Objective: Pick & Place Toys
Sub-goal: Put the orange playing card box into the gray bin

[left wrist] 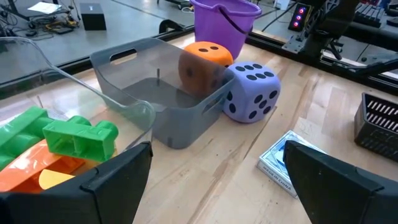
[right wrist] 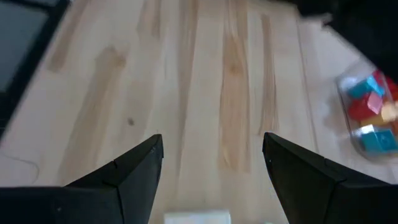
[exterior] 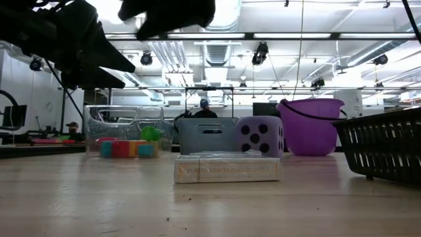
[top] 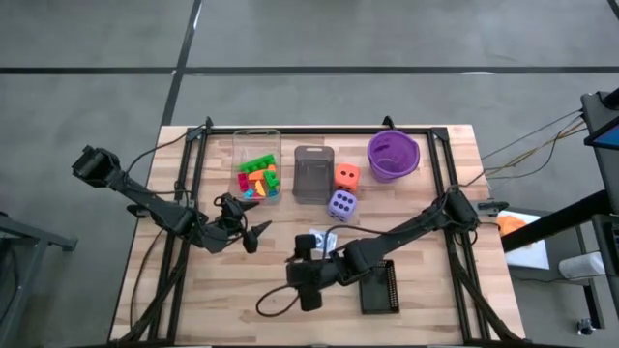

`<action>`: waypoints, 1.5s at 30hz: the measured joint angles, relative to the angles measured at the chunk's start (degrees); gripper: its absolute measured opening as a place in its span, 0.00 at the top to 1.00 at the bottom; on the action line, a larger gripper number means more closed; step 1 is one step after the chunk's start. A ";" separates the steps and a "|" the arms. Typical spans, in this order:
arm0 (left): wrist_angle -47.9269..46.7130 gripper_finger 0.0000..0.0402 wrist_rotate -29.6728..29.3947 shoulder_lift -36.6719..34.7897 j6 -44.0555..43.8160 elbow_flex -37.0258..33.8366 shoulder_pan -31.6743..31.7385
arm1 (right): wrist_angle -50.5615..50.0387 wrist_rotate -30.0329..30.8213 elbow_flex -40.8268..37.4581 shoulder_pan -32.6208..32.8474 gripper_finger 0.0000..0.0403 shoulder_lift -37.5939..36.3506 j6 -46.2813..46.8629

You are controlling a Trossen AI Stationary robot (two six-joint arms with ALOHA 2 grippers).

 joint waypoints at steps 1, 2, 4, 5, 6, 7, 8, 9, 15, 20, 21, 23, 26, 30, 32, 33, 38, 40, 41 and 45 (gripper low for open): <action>-0.02 0.09 0.00 0.00 0.00 0.00 0.00 | 1.37 0.00 0.00 0.00 0.32 0.00 0.01; -0.01 0.09 0.00 0.00 0.00 0.00 0.00 | 2.05 0.02 0.00 0.00 0.32 0.00 -0.03; 0.00 0.09 0.00 -0.02 0.00 0.00 0.00 | 2.26 0.06 0.00 0.00 0.32 0.00 -1.03; -0.02 0.09 0.00 -0.02 0.00 0.00 0.00 | 1.87 0.08 0.00 0.00 0.32 0.00 -1.66; 0.00 0.09 0.00 -0.02 0.00 0.00 0.02 | 1.09 0.09 0.00 0.00 0.32 0.00 -2.81; 0.00 0.09 0.00 -0.02 0.00 0.00 0.02 | 0.47 0.09 -0.02 0.00 0.32 0.00 -4.17; -0.01 0.09 0.02 -0.02 -0.01 0.00 0.02 | 0.21 0.09 -0.02 0.01 0.32 0.00 -5.16; 0.00 0.09 0.01 -0.02 0.00 0.00 0.02 | -0.05 0.02 -0.02 0.03 0.32 0.00 -5.68; -0.02 0.09 0.02 -0.02 -0.01 0.00 0.02 | -2.56 -0.49 -0.26 0.56 0.32 0.00 -5.92; 0.00 0.09 0.02 -0.02 0.00 0.00 0.02 | -2.52 -0.20 -0.24 0.87 0.32 0.00 -6.07; 0.00 0.09 0.02 -0.02 -0.01 0.01 0.02 | -2.76 0.10 -0.24 0.87 0.32 0.00 -6.06; 0.00 0.09 0.02 -0.02 0.00 0.00 0.02 | -3.69 0.38 -0.24 0.83 0.32 0.00 -5.54; -0.01 0.09 0.02 -0.02 -0.01 0.00 0.02 | -3.96 1.43 -0.24 0.81 0.30 0.00 -4.16; 0.00 0.09 0.02 -0.02 -0.02 0.00 0.02 | -3.49 1.26 -0.24 0.61 0.12 0.02 -3.98; -0.01 0.09 0.02 -0.02 -0.01 0.00 0.02 | -2.96 -0.11 -0.24 0.14 0.04 0.24 -3.58; 0.00 0.09 0.02 -0.02 -0.01 0.00 0.02 | -3.81 -0.67 -0.24 0.02 0.04 0.26 -2.64; 0.00 0.09 0.02 -0.02 -0.02 0.02 0.02 | -5.19 -1.36 -1.03 -0.15 0.04 0.28 0.09; -0.01 0.09 0.02 -0.02 -0.02 0.02 0.02 | -5.08 -1.80 -1.07 -0.18 0.02 0.39 -0.10; 0.00 0.09 0.00 -0.02 -0.01 0.02 0.02 | -5.06 -1.77 -1.07 -0.28 0.02 0.39 -0.12; 0.00 0.09 0.00 -0.02 -0.02 0.02 0.02 | -5.23 -1.53 -1.07 -0.84 0.09 0.39 0.20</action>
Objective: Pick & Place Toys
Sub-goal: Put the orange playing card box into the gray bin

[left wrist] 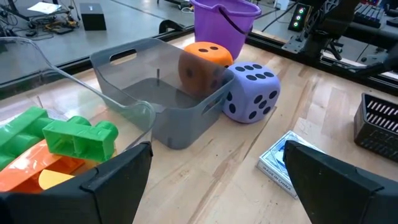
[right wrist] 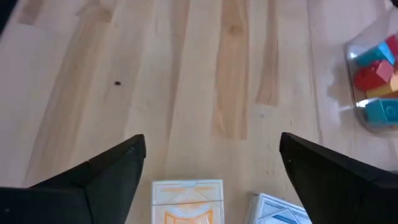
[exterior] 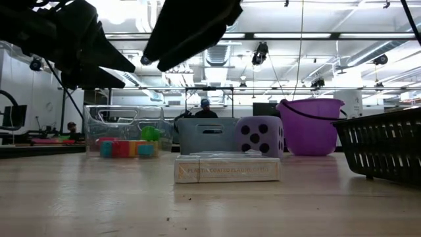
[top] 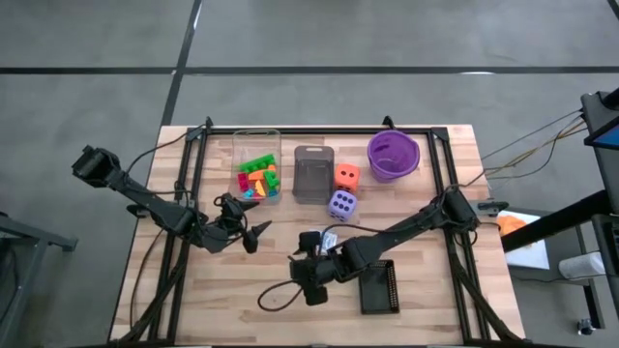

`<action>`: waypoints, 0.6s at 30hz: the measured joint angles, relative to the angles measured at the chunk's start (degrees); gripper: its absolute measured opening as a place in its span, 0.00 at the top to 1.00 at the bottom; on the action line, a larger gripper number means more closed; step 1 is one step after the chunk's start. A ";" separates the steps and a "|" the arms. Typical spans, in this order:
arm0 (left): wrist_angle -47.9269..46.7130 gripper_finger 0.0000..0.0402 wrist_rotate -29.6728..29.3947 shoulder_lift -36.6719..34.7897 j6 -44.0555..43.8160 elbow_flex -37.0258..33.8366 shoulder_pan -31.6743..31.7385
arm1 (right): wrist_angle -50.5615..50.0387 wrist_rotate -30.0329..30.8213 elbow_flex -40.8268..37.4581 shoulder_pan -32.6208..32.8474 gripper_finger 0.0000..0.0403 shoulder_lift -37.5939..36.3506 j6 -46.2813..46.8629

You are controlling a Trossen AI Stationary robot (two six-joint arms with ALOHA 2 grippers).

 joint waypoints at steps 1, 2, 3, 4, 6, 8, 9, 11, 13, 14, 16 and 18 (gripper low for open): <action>-0.02 0.09 0.02 0.00 0.00 0.00 0.00 | -0.38 0.00 0.00 -0.19 0.11 0.00 0.39; -0.02 0.09 0.02 0.00 0.00 0.00 0.00 | -0.74 0.00 0.00 -0.27 0.12 0.00 0.83; 0.00 0.09 0.01 0.00 0.01 0.00 0.00 | -0.95 -0.01 0.00 -0.33 0.13 0.00 1.33; -0.01 0.09 0.02 0.00 0.01 0.00 0.00 | -1.09 -0.01 0.00 -0.36 0.14 0.00 1.67; 0.00 0.09 0.02 0.00 0.00 0.00 0.00 | -1.58 -0.01 0.00 -0.36 0.16 0.00 1.89; 0.00 0.09 0.02 0.00 0.00 0.00 0.00 | -2.02 -0.02 0.00 -0.36 0.17 0.00 1.87; -0.02 0.09 0.02 0.00 0.02 0.00 0.00 | -1.97 -0.02 0.00 -0.36 0.18 0.00 1.87; 0.00 0.09 0.00 0.00 0.00 0.00 0.00 | -1.95 -0.02 0.00 -0.55 0.18 0.00 1.84; 0.00 0.09 0.02 0.00 0.00 0.00 0.00 | -2.02 -0.02 0.00 -0.85 0.18 0.00 2.88; 0.00 0.09 0.02 0.00 0.00 0.00 0.00 | -2.14 0.03 0.00 -1.03 0.18 0.00 3.55; 0.00 0.09 0.02 0.00 0.00 0.00 0.00 | -2.15 0.78 0.00 -1.19 0.18 0.00 4.57; -0.01 0.09 0.01 0.00 0.00 0.00 0.00 | -2.33 1.30 -0.04 -1.32 0.18 0.00 5.13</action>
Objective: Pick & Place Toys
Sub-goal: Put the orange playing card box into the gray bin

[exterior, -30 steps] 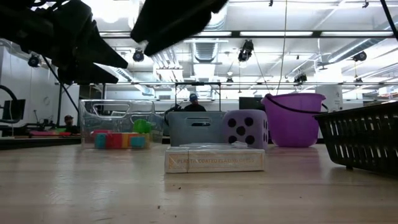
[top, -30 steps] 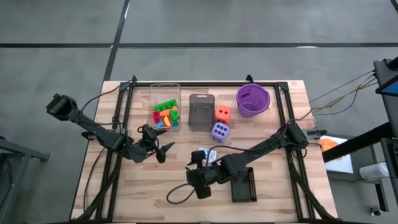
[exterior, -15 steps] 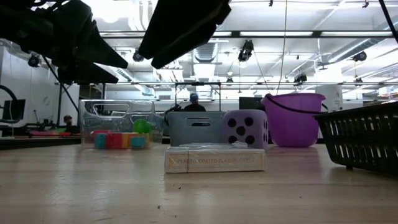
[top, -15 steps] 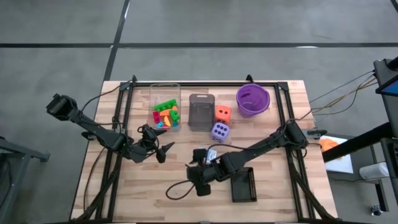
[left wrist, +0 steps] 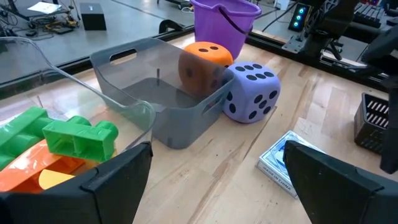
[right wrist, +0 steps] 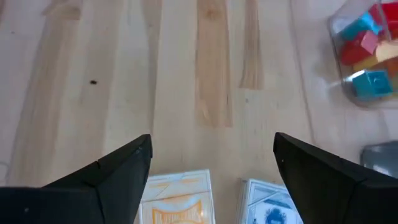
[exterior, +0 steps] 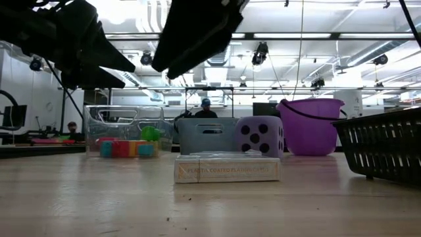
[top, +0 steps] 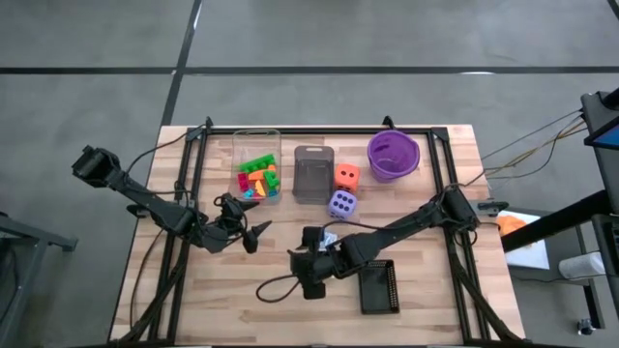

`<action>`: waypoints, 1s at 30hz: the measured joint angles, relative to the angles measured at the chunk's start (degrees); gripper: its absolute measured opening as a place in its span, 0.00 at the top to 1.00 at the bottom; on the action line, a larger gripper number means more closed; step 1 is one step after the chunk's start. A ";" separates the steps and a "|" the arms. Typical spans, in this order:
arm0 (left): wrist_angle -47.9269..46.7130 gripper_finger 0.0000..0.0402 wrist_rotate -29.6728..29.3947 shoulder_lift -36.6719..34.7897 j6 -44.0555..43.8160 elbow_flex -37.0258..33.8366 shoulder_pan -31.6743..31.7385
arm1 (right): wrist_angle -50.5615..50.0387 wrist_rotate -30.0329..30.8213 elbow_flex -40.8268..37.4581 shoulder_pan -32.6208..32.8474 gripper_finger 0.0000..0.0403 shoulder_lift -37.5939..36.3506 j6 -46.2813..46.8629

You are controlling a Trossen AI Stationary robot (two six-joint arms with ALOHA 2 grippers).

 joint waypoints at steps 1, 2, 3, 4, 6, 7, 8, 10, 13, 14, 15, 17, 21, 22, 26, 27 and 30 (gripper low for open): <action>0.01 0.09 0.01 0.00 0.02 0.00 0.00 | -0.51 -0.11 0.00 -0.02 0.18 -0.01 0.76; -0.01 0.09 0.01 0.00 0.00 0.00 0.00 | -1.16 -0.68 -0.03 -0.03 0.18 0.00 1.58; 0.01 0.09 0.01 0.00 0.00 0.00 0.00 | -1.69 -2.15 -0.04 -0.14 0.18 -0.01 2.13; 0.01 0.09 -0.01 0.00 0.00 0.00 0.00 | -2.22 -5.05 -0.04 -0.34 0.18 0.00 2.24; -0.01 0.09 0.00 0.00 0.00 0.00 0.00 | -3.73 -11.15 -0.04 -0.84 0.18 -0.02 2.77; 0.00 0.09 0.01 0.00 0.00 0.00 0.00 | -4.22 -13.00 -0.28 -0.93 0.18 -0.02 3.11; 0.01 0.09 -0.01 0.00 0.01 0.00 0.00 | -4.37 -13.65 -0.73 -0.95 0.18 -0.04 3.11; 0.01 0.09 0.01 0.00 0.00 0.00 0.00 | -4.80 -14.02 -1.67 -0.94 0.18 -0.05 1.84; -0.01 0.09 0.01 0.00 0.00 0.00 0.00 | -4.99 -14.52 -3.38 -0.85 0.18 -0.06 0.65; -0.01 0.09 0.01 0.00 0.00 -0.01 0.00 | -4.88 -14.64 -4.15 -0.87 0.18 -0.09 0.60; 0.01 0.09 0.01 0.00 0.00 0.00 0.00 | -4.91 -14.71 -4.91 -1.04 0.18 -0.11 0.61; 0.00 0.09 0.01 0.00 0.01 0.00 0.00 | -5.04 -14.81 -6.21 -1.58 0.18 -0.09 0.60; -0.01 0.09 0.01 0.02 0.02 0.00 0.00 | -4.29 -14.94 -7.32 -2.49 0.18 -0.09 0.63; 0.01 0.09 0.00 0.02 0.00 0.00 0.00 | -4.19 -14.97 -7.51 -2.66 0.18 -0.09 0.61; 0.01 0.09 -0.01 0.02 0.00 0.00 0.00 | -4.18 -16.49 -7.61 -3.11 0.18 0.78 0.14; 0.00 0.09 0.01 0.02 0.01 0.00 0.00 | -4.15 -17.23 -7.61 -3.19 0.18 1.49 0.12; -0.01 0.09 -0.01 0.02 0.00 0.00 0.00 | -3.92 -18.61 -7.58 -3.34 0.18 4.04 -0.27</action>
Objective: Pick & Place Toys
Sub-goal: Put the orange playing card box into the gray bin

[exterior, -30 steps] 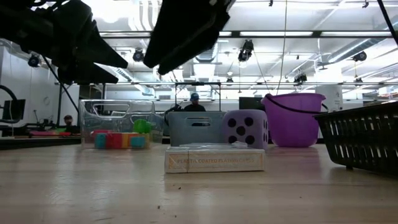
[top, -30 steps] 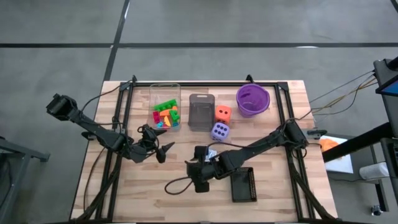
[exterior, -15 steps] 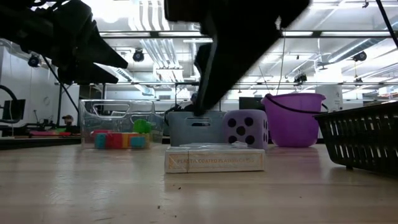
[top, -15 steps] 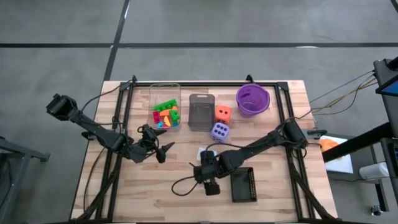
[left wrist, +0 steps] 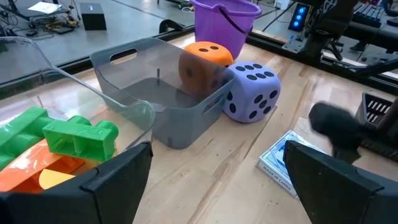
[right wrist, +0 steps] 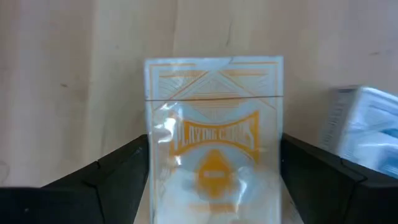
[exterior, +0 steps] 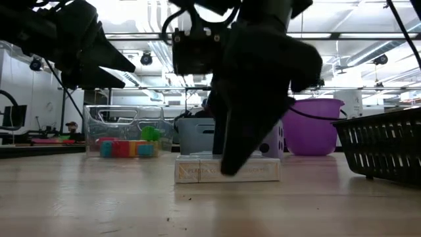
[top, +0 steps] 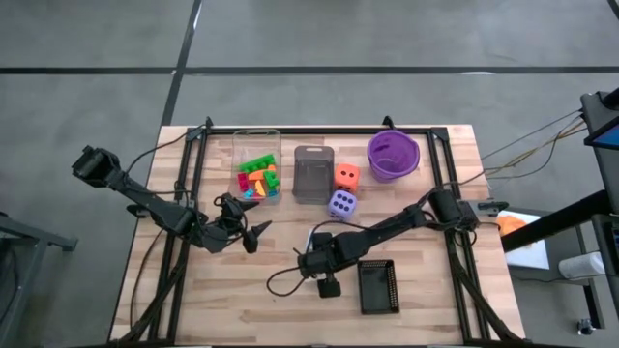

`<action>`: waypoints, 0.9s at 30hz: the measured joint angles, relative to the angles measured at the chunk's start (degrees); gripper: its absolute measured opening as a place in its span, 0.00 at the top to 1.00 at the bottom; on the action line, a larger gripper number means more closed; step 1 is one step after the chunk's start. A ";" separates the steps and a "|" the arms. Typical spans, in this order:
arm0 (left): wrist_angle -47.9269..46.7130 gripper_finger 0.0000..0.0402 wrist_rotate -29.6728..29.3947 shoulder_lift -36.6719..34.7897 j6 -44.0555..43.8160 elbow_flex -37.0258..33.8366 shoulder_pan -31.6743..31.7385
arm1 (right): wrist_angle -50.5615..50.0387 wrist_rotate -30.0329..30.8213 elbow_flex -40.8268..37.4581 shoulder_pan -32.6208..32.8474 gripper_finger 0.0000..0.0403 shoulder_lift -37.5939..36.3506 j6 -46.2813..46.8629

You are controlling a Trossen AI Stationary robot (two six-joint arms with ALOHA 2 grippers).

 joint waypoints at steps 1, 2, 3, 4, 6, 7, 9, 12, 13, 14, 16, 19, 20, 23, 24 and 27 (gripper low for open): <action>0.02 0.09 0.02 0.00 0.00 0.00 0.00 | 0.18 -0.02 0.01 0.02 0.18 0.65 -0.18; 0.00 0.09 0.02 0.00 0.00 0.00 0.00 | 0.31 -0.10 0.11 0.04 0.18 1.22 -0.39; 0.00 0.09 0.01 0.00 0.00 0.00 0.00 | 0.43 -0.27 0.17 0.04 0.18 1.72 -0.46; 0.02 0.09 0.01 0.00 0.00 0.00 0.00 | 0.56 -0.40 0.28 0.04 0.18 2.32 -0.48; 0.02 0.09 0.02 0.00 0.00 0.00 0.00 | 0.63 -0.32 0.35 0.04 0.18 3.28 -0.55; 0.00 0.09 0.00 0.00 0.00 0.00 0.00 | 0.58 -0.26 0.35 0.04 0.18 3.72 -0.59; 0.01 0.09 0.02 0.00 0.00 0.00 0.00 | 0.54 -0.27 0.35 0.04 0.18 4.21 -0.58; 0.00 0.09 0.00 0.00 0.00 0.00 0.00 | 0.58 -0.24 0.33 0.30 0.21 4.44 -0.50; 0.01 0.09 0.00 0.00 0.00 0.00 0.00 | 0.58 -0.23 0.31 0.41 0.23 4.42 -0.50; 0.00 0.09 0.01 0.00 0.00 0.00 0.00 | 0.57 -0.23 0.31 0.58 0.25 4.42 -0.49; 0.00 0.09 0.02 0.00 0.00 0.00 0.00 | 0.57 -0.14 0.26 0.86 0.26 4.39 -0.47; 0.00 0.09 0.01 0.00 0.00 0.00 0.00 | 0.58 -0.02 0.19 1.42 0.26 4.05 -0.44; 0.00 0.09 -0.01 0.00 0.00 0.00 0.00 | 0.56 0.04 0.15 1.68 0.26 3.79 -0.46; 0.00 0.09 0.02 0.00 0.00 0.00 0.00 | 0.69 1.68 0.05 2.47 0.26 2.35 -0.90; 0.00 0.09 0.02 0.00 0.00 0.00 0.00 | 0.73 2.31 0.00 2.76 0.26 1.85 -1.30; 0.00 0.09 0.02 0.00 0.00 0.00 0.00 | 0.02 2.45 -0.36 3.85 0.26 -0.18 -2.29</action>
